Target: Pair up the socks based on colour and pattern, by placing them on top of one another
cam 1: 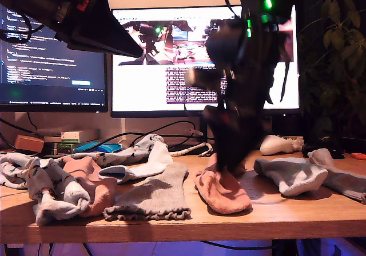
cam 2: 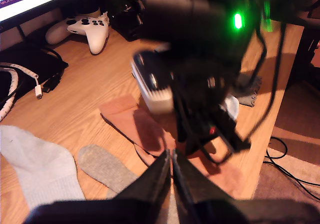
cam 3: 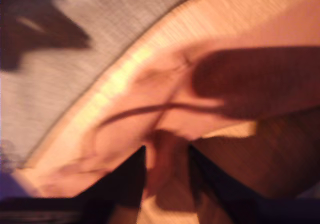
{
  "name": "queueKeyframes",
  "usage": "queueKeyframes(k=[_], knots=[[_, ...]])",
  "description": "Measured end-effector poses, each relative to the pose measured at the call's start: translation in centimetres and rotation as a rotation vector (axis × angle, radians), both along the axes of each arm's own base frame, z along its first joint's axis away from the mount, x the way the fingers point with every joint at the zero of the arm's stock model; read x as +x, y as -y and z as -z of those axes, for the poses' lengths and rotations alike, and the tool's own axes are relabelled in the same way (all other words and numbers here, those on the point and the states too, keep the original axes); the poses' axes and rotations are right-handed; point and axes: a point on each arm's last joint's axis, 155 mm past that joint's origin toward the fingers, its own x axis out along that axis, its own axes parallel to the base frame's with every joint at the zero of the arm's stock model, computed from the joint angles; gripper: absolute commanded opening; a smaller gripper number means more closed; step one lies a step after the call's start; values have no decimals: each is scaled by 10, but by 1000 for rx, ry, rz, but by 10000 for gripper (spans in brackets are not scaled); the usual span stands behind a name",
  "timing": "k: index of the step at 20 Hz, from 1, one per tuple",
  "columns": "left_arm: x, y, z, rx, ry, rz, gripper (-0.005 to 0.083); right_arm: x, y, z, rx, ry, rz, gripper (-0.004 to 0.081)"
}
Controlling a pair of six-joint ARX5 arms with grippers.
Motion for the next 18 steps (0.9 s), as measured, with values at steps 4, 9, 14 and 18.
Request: queueKeyframes(k=[4,9,14,18], knots=[[-1,0,1,1,-4,2,-24,1,2,-11,-17,-8,5,242],[-1,0,2,5,-11,2,-24,14,34,-9,-32,-35,116,127],[-1,0,2,5,-11,2,-24,35,76,-8,-60,-33,272,-13],[-1,0,2,4,-10,1,-24,47,89,-8,-119,27,315,-13]])
